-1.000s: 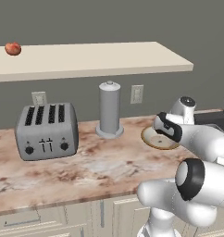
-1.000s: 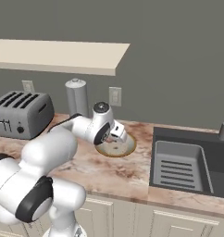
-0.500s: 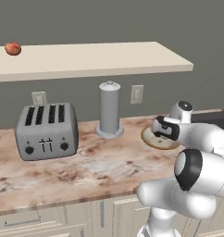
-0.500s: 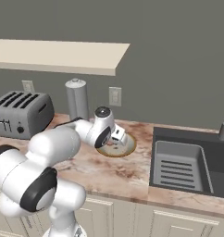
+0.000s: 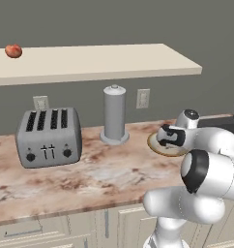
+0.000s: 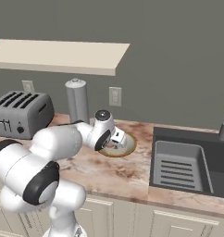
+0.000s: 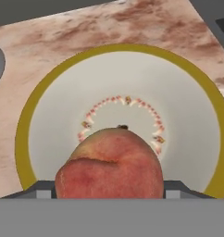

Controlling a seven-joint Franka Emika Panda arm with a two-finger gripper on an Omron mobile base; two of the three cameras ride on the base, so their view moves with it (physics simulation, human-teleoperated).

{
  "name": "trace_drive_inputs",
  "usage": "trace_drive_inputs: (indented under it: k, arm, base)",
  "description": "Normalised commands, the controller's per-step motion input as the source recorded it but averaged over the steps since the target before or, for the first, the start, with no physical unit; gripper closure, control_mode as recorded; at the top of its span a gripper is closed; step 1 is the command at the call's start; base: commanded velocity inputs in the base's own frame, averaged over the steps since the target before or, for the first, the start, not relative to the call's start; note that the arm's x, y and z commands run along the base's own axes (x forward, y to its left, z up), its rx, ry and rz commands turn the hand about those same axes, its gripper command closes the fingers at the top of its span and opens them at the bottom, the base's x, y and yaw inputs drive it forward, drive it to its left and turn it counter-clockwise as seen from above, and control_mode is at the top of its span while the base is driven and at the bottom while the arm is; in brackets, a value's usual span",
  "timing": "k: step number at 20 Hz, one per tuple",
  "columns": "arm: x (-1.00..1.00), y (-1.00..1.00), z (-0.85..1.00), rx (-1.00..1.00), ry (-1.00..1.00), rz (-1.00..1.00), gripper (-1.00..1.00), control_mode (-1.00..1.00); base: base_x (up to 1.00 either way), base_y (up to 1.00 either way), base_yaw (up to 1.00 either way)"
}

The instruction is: Pick the peachs from the cabinet and place them in one bowl. Pick the squash from the sink and place it in the other bowl.

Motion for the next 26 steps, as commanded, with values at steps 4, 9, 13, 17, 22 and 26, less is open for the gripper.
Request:
trace_drive_inputs:
  k: [4,9,13,17,22,26]
  arm:
    - [0.22,0.0,-0.05,0.0,0.0,0.01,1.0,-1.0]
    - [0.15,0.0,-0.01,0.0,0.0,0.01,1.0,-1.0]
    - [0.0,0.0,-0.15,0.0,0.0,0.0,1.0,-1.0]
    - [0.0,0.0,-0.35,0.0,0.0,0.01,1.0,-1.0]
    - [0.01,0.0,-0.26,0.0,0.0,0.01,1.0,-1.0]
    - [0.0,0.0,-0.03,0.0,0.0,0.0,1.0,-1.0]
  base:
    - [0.0,0.0,0.0]
    - [0.0,0.0,0.0]
    - [0.0,0.0,0.0]
    - [0.0,0.0,0.0]
    - [0.0,0.0,0.0]
    - [0.0,0.0,0.0]
